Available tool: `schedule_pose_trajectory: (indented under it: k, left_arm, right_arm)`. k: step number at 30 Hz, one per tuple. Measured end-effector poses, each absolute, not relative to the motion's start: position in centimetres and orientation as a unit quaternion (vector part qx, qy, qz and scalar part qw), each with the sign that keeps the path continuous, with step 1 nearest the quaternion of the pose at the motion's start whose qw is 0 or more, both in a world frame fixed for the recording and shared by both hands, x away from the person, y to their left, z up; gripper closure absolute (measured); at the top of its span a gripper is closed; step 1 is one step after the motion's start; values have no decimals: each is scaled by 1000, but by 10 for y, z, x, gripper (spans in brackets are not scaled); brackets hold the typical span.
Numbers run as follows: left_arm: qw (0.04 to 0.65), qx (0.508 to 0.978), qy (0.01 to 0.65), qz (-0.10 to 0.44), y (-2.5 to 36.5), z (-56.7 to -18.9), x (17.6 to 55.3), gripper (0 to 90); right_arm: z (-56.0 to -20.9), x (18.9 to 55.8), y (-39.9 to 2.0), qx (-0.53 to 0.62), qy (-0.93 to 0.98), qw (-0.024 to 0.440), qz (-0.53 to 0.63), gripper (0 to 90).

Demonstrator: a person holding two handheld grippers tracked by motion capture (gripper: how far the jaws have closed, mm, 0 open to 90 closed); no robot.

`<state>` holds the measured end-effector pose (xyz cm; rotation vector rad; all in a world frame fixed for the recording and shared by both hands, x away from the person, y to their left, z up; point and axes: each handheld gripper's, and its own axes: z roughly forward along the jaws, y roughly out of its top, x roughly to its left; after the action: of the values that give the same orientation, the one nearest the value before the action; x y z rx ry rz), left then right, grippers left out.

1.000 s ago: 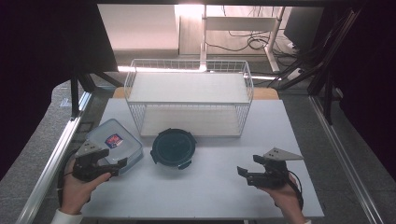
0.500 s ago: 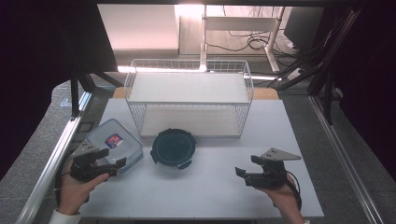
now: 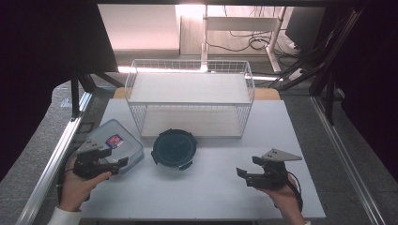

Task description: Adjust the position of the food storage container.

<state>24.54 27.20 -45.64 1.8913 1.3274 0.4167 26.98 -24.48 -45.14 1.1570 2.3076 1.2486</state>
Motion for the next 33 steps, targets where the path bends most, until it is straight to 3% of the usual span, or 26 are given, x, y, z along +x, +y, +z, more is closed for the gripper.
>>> schedule_pose_trajectory:
  k: [7,12,16,27,33]
  left_arm:
    - [363,753,525,161,288,-450,277,326]
    - [358,753,530,156,310,-443,306,489]
    - [346,748,542,162,326,-439,325,535]
    - [299,740,582,156,357,-442,373,841]
    - [276,744,583,172,364,-445,394,896]
  right_arm:
    - [-452,269,-244,397,799,134,431,212]
    - [-454,270,-245,401,799,135,428,212]
    - [-456,271,-245,403,800,133,424,211]
    - [-461,273,-245,412,802,130,413,211]
    - [-463,274,-245,416,802,131,409,211]
